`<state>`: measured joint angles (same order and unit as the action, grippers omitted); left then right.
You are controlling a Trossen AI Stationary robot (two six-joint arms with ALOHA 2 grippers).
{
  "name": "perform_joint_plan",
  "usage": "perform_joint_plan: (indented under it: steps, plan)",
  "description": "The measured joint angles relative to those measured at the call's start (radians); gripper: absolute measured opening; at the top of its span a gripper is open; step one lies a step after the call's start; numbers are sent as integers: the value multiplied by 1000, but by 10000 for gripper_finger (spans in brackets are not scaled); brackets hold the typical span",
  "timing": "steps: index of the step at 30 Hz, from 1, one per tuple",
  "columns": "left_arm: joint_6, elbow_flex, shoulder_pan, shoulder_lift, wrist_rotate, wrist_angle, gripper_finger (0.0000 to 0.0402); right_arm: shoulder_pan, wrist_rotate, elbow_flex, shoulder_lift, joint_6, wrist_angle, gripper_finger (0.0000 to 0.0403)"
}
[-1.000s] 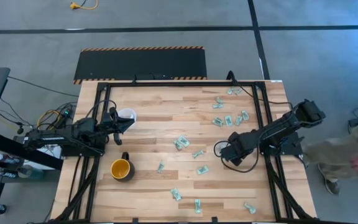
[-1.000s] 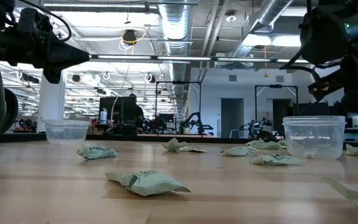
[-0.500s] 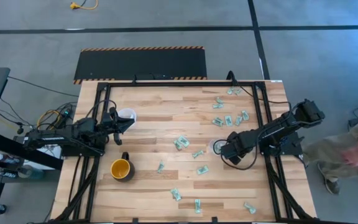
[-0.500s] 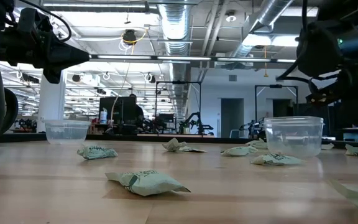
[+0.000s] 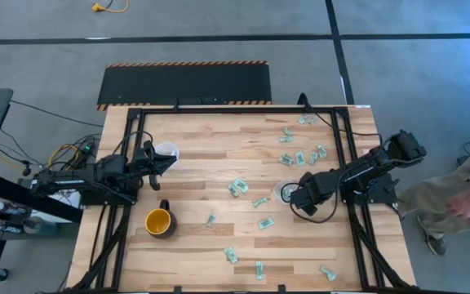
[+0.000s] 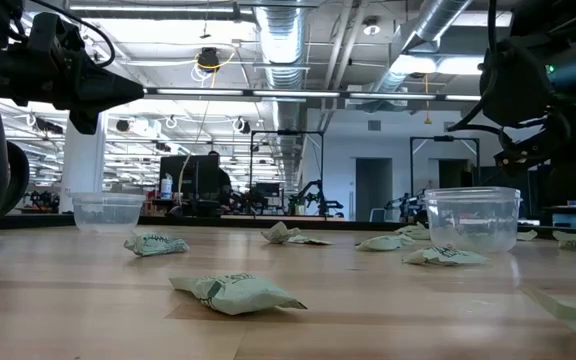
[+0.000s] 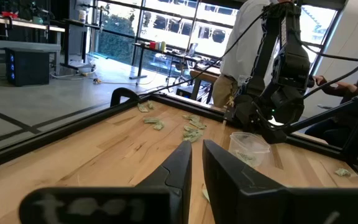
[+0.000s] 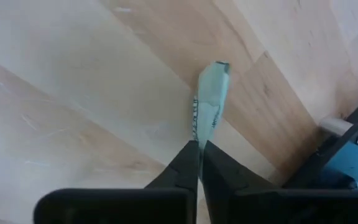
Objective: Pick and place Stevia / Truvia into bins
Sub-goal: Put the white stevia packet into the square transparent container
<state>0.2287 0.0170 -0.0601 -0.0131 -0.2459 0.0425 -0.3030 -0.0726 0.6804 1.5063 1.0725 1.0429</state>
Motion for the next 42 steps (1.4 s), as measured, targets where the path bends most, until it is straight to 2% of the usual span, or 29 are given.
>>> perform_joint_plan:
  steps: [7, 14, 25, 34, 42]
  plan:
    - [0, 0, 0, 0, 0, 0, 27, -63, -7, 8, -9, 64, 23, 2]
    - [0, 0, 0, 0, 0, 0, 27, -166, -18, 104, -35, 167, 140, 1]
    - [0, 0, 0, 0, 0, 0, 27, -257, -193, 256, -82, 236, 157, 1]
    - [0, 0, 0, 0, 0, 0, 27, -236, -322, 315, -81, 132, 69, 0]
    - [0, 0, 0, 0, 0, 0, 27, -134, -305, 315, -80, 29, -34, 0]
